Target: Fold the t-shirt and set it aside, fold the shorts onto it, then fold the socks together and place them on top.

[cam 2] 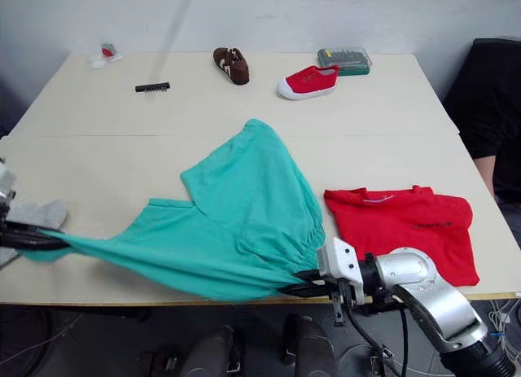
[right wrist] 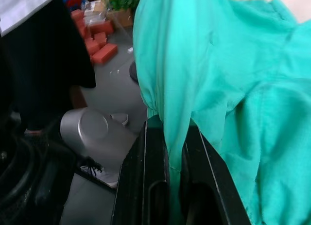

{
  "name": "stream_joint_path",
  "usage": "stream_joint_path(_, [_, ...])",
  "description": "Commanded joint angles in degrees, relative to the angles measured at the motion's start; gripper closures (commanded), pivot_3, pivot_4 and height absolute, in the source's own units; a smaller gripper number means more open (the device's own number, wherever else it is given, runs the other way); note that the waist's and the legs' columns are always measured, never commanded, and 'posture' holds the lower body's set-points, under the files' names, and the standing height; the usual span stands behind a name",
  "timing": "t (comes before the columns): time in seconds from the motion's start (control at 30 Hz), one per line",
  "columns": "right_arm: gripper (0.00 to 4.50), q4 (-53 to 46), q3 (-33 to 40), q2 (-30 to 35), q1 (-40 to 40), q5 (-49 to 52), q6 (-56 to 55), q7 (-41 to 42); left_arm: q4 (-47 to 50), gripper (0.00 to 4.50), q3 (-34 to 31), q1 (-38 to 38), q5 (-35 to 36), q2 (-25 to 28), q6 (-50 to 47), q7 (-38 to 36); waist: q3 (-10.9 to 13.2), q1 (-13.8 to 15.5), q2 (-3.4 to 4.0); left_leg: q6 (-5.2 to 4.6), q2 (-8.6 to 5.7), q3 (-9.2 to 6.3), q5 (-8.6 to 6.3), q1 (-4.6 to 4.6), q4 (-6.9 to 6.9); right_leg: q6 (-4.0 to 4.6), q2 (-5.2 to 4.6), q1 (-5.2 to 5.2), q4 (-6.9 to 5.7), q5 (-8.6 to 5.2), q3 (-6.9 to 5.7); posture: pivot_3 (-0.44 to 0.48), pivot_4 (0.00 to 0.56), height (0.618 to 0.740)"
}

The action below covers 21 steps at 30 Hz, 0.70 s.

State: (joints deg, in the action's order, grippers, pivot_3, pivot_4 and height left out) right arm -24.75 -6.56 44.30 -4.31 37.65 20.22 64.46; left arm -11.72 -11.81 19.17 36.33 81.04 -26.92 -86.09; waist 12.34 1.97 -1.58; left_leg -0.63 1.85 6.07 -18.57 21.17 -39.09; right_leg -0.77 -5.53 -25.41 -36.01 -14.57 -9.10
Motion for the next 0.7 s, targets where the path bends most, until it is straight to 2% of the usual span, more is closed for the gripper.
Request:
stream_joint_path(0.03, [4.5,-0.78,5.86,-1.65,-1.14,9.86,7.09,-3.91,-12.3,4.46,11.91,21.57,-10.36,-9.44,5.26,-4.42,-0.06,0.89,0.05,0.01,0.01,0.03,0.03,0.01,-0.01,0.02,0.04,-0.01,-0.01,0.03,0.01,0.0,0.15,0.74])
stream_joint_path(0.07, [4.5,-0.21,7.37,-2.46,-1.53,12.47,9.36,-5.65,-18.55,4.46,14.9,30.01,-14.11,-14.16,7.71,-3.54,-0.09,1.11,-0.03,0.0,-0.06,0.02,0.12,-0.02,-0.02,0.02,0.09,0.04,-0.08,0.08,-0.03,0.0,0.15,0.74])
stream_joint_path(0.17, [4.5,1.04,11.29,-4.88,-1.71,18.53,14.29,-10.77,-36.32,4.46,19.5,48.98,-22.07,-27.46,16.95,1.06,-0.29,1.69,-0.43,0.3,-0.11,0.44,0.45,0.12,-0.08,-0.03,0.29,0.02,-0.04,0.34,-0.14,0.0,0.15,0.74])
stream_joint_path(0.2, [4.5,1.08,12.12,-5.36,-1.63,19.93,15.56,-11.93,-40.79,4.46,19.95,52.64,-23.82,-30.34,19.88,2.34,-0.33,1.8,-0.5,0.24,-0.07,0.57,0.47,0.18,-0.08,-0.09,0.33,0.0,0.0,0.47,-0.1,0.0,0.15,0.74])
stream_joint_path(0.3, [4.5,1.11,15.9,-8.0,0.11,24.47,18.62,-18.39,-53.63,4.46,20.1,62.54,-29.03,-40.92,29.22,12.53,-0.33,1.19,-0.53,-0.07,-0.15,0.64,0.41,0.31,-0.1,-0.33,0.15,-0.01,0.16,0.63,-0.04,0.0,0.15,0.74])
stream_joint_path(0.47, [4.5,0.05,18.87,-9.71,2.61,27.11,21.78,-25.15,-62.13,4.46,20.29,67.69,-35.73,-50.35,39.04,24.74,-0.33,-1.03,-0.51,-0.67,-0.28,0.83,0.05,0.31,-0.09,-0.8,-0.07,-0.05,0.59,0.85,0.05,0.0,0.15,0.74])
stream_joint_path(0.67, [4.5,-0.52,19.77,-13.29,2.97,24.5,22.04,-36.1,-65.72,4.46,22.22,67.42,-44.54,-58.44,42.36,41.39,-0.32,-1.56,-0.52,-0.68,-0.22,0.88,0.03,0.26,-0.1,-0.91,-0.18,-0.06,0.63,0.91,0.26,0.0,0.15,0.74])
stream_joint_path(0.7, [4.5,-0.86,19.69,-13.8,2.71,23.87,22.16,-38.25,-66.01,4.28,22.43,67.01,-45.75,-59.28,42.2,43.41,-0.32,-1.53,-0.52,-0.65,-0.2,0.84,0.05,0.26,-0.1,-0.9,-0.19,-0.07,0.64,0.91,0.39,0.0,0.15,0.74])
